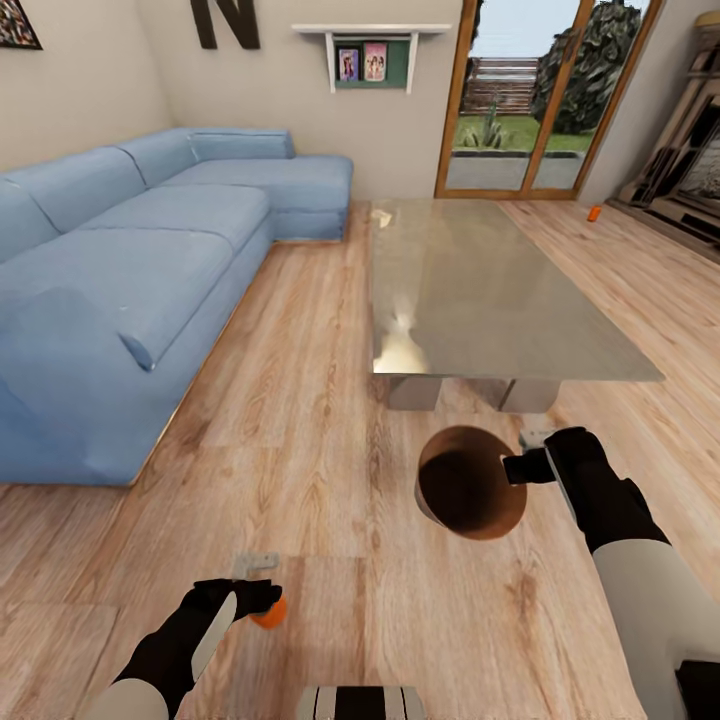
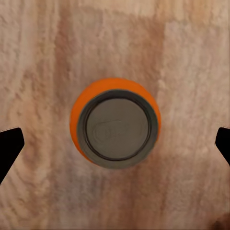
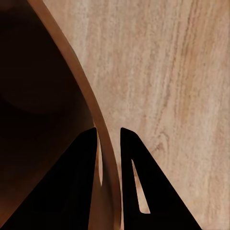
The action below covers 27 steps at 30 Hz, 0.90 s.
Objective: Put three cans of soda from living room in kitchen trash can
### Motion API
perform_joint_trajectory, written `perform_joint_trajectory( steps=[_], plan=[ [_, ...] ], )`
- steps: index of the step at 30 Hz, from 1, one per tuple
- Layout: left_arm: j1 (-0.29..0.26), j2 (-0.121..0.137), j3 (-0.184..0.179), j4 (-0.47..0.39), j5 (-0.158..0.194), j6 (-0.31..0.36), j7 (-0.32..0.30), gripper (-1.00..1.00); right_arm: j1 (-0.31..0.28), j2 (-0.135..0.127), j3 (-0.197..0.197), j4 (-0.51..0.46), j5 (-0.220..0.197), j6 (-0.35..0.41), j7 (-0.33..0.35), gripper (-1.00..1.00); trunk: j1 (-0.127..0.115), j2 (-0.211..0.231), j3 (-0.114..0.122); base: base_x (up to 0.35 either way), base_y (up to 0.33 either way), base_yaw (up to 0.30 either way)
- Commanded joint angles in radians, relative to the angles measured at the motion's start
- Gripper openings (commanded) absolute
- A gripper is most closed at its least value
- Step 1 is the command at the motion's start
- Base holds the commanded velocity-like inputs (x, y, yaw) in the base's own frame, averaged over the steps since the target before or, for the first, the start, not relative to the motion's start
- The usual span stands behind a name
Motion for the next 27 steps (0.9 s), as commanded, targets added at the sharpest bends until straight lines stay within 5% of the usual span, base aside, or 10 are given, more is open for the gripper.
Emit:
perform_joint_trajectory(
  steps=[1,8,27],
  plan=[
    [0.0,0.0,0.0,0.0,0.0,0.0,0.0,1.0,-0.001,0.0,0.0,-0.001,-0.021,0.003,0.003,-1.0,0.0,0.0,-0.004,0.0,0.0,0.0],
    [0.0,0.0,0.0,0.0,0.0,0.0,0.0,1.0,-0.002,0.003,-0.002,-0.021,-0.021,0.003,0.004,-1.0,0.003,-0.002,-0.031,0.0,0.0,0.0],
    [0.001,0.0,0.0,0.0,0.0,-0.002,0.001,1.0,-0.001,0.03,-0.003,-0.096,-0.013,0.003,0.005,-1.0,0.003,-0.002,-0.031,0.0,0.0,0.0]
  ],
)
